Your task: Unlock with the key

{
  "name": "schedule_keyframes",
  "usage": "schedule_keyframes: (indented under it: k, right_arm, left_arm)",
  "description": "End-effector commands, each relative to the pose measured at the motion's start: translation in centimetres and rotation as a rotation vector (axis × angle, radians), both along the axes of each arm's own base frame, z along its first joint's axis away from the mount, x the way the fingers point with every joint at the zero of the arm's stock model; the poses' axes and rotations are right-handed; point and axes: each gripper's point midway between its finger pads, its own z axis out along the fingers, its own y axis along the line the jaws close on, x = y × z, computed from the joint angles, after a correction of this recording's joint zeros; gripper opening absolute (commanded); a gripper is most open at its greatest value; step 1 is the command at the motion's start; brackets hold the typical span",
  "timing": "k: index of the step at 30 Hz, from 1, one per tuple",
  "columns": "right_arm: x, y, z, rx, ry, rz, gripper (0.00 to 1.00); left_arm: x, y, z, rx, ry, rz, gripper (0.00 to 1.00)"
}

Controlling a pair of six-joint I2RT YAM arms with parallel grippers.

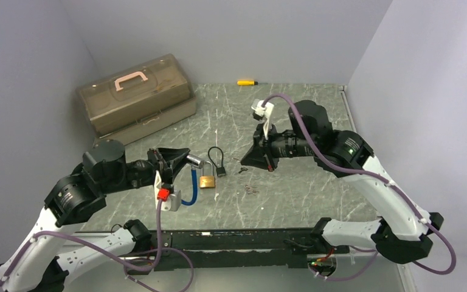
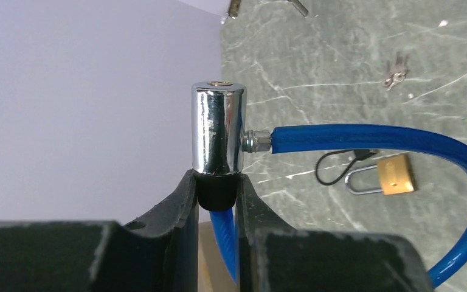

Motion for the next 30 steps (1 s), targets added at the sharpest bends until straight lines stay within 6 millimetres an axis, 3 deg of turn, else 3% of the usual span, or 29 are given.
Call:
schedule_keyframes:
  k: [1,6,11,30]
  right_arm:
    - [-2.5,0.7,2.3,0.038,0.008,0.138,0.00]
    - [-2.1,1.7,2.4,0.033,0.031,0.137,0.00]
    - [-1.5,2.2,2.6,0.045,0.030,0.104,0.00]
    - [-0.7,4.4,1.8,0.034,0.028,0.101,0.00]
  left_arm:
    - [0.8,0.1,1.8,0.012,-0.195,-0.014,0.00]
    - [1.0,0.3,2.3,0.037,-0.293,-0.024,0.00]
    - [1.0,-1.1,2.7,0.000,-0.225,-0.057,0.00]
    - [2.3,-2.7,0.9,0.018,-0.247,-0.053,0.00]
